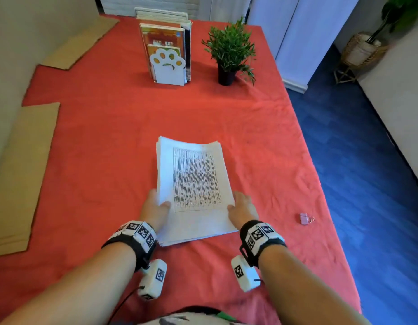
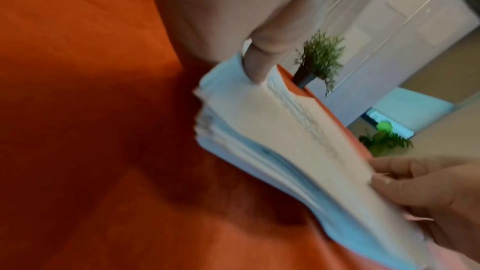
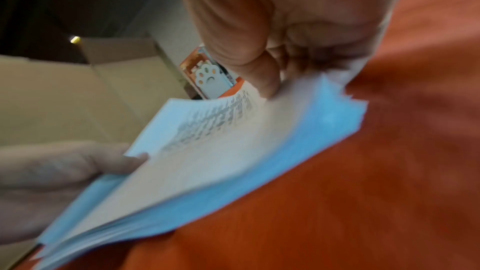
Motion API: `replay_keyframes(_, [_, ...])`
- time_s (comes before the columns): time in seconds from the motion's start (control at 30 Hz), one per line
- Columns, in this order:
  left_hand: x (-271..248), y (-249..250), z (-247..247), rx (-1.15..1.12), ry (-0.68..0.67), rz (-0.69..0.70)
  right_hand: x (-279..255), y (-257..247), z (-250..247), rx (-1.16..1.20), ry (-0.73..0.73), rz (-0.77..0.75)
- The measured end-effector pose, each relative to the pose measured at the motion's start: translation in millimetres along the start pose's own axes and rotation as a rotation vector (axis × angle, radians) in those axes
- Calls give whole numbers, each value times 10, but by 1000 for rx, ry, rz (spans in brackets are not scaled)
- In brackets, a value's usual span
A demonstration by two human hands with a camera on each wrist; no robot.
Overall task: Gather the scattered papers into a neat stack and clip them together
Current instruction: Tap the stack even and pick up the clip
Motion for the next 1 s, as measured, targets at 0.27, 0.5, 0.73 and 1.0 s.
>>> replay_keyframes(0.27, [-196, 210, -330, -282, -53, 254, 57, -455, -446, 601, 38, -229])
replay_keyframes(0.5, [-188, 487, -435, -307, 97, 402, -272, -792, -394, 940, 108, -506])
replay_keyframes(0.73, [-328, 481, -416, -418, 190, 405, -374, -632, -327, 1004, 129, -431])
replay_keyframes(1.0, [-382, 768, -630, -459, 338, 594, -569, -1015, -562, 820, 288, -726])
Point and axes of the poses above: each hand's wrist, its own x-axis towards the middle knuckle, its own z-axis out of the palm, y = z × x, the point moved 1 cm from there along x, towards the middle knuckle, and after that the axes turned 14 degrees about x, right-handed, at the moved point
